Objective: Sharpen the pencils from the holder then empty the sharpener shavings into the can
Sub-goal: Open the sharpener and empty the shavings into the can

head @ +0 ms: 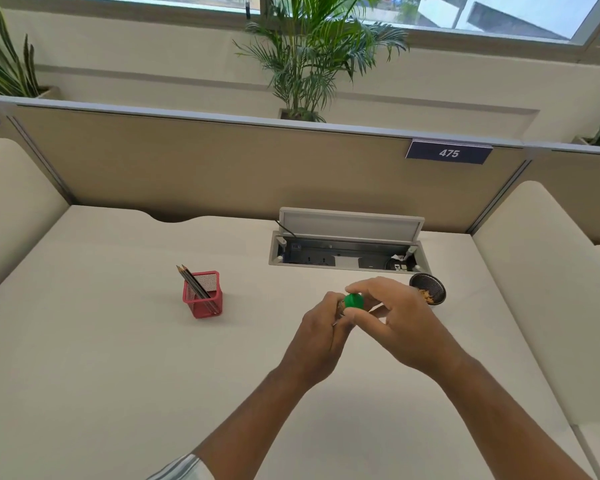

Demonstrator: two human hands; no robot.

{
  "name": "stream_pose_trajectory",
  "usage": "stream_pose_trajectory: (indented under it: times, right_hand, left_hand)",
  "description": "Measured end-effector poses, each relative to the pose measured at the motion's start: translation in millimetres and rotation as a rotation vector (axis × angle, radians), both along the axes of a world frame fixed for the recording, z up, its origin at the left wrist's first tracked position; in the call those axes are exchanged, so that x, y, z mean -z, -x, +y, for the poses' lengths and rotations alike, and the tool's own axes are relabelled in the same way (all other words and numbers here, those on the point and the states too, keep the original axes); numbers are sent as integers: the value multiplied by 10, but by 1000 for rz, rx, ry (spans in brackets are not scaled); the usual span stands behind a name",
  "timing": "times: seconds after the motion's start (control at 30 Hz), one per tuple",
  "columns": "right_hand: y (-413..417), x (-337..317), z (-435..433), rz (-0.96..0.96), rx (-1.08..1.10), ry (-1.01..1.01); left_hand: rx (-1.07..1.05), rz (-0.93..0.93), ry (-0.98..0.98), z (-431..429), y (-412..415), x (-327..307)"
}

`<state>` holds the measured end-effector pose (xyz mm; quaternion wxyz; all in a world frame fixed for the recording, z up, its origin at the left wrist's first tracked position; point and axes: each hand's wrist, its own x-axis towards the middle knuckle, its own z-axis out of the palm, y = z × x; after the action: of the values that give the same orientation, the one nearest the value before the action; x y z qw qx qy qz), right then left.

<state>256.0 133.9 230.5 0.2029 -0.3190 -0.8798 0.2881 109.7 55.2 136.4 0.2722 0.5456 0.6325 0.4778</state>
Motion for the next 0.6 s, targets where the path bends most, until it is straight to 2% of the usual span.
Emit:
stream_pose_trajectory:
  times: [0.6]
  right_hand:
    - [-102,80,13,139,86,53]
  left_hand:
    - [8,8,24,77,-87,48]
